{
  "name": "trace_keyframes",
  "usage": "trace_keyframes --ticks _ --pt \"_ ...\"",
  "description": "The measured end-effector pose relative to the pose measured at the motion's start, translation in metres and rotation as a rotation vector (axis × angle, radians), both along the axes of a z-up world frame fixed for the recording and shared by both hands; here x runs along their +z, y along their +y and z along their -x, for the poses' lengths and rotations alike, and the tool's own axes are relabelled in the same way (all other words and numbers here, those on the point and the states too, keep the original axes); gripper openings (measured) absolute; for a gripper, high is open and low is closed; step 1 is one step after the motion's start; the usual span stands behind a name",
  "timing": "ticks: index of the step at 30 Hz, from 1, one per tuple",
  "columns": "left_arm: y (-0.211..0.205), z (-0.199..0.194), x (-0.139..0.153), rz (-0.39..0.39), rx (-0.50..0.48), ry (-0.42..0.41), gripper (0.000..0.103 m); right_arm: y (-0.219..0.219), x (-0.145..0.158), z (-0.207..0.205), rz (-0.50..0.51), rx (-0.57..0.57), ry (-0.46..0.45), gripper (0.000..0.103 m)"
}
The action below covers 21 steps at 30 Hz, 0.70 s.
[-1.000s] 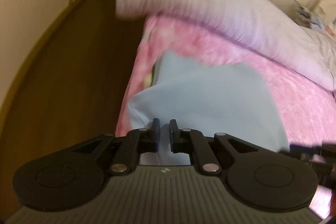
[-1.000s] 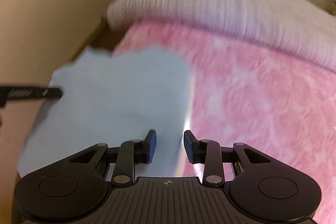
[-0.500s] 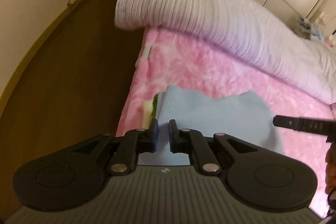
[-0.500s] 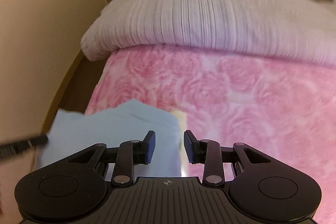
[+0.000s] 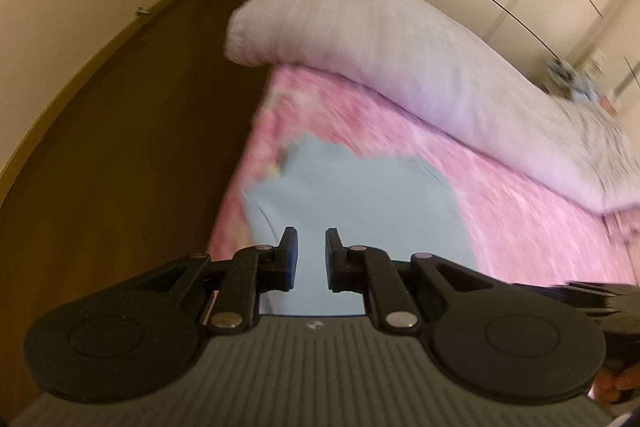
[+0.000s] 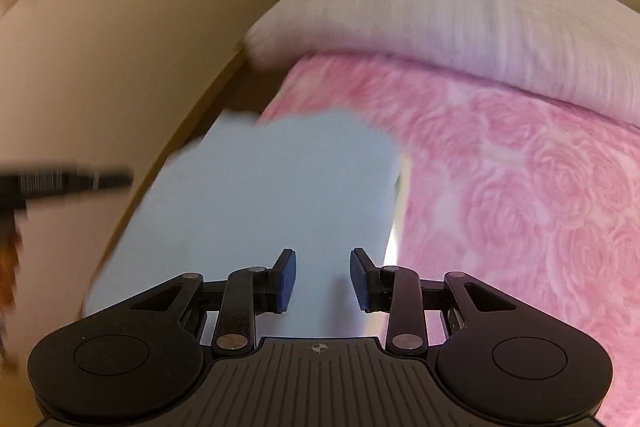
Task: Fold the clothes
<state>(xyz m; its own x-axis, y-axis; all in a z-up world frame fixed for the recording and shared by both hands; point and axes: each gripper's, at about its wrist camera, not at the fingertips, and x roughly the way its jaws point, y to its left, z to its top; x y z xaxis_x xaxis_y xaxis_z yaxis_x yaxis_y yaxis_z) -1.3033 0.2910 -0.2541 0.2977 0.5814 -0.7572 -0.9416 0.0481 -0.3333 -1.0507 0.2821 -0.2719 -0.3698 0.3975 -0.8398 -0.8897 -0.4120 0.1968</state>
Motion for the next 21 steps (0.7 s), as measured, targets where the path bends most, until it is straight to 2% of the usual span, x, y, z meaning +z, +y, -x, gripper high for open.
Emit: trace_keyframes --ticks 3,7,10,14,15,18,21 --pt "-0.025 -0.017 -0.014 0.045 -0.03 0.039 0.01 -0.027 -0.007 0.003 0.031 0.037 -0.013 0.034" --pt "-0.031 -0.018 -0.046 0.112 0.03 0.061 0.005 -0.041 -0.028 0.013 0.056 0.063 -0.059 0.034" --pt "-0.028 -0.022 -0.044 0.119 0.037 0.093 0.002 -0.041 -0.05 0.02 0.101 0.072 -0.131 0.036" --pt "-0.033 -0.031 -0.017 0.114 0.043 0.145 0.003 -0.043 -0.039 0.021 0.094 0.038 -0.134 0.036" --pt "-0.038 -0.033 -0.008 0.116 0.049 0.155 0.007 -0.045 -0.032 0.017 0.093 0.027 -0.124 0.036" --pt "-0.057 -0.041 0.016 0.118 0.064 0.193 0.026 -0.057 -0.008 0.003 0.1 -0.005 -0.082 0.036" --pt "-0.076 -0.053 0.038 0.115 0.067 0.242 0.03 -0.066 0.011 -0.008 0.133 -0.022 -0.078 0.04"
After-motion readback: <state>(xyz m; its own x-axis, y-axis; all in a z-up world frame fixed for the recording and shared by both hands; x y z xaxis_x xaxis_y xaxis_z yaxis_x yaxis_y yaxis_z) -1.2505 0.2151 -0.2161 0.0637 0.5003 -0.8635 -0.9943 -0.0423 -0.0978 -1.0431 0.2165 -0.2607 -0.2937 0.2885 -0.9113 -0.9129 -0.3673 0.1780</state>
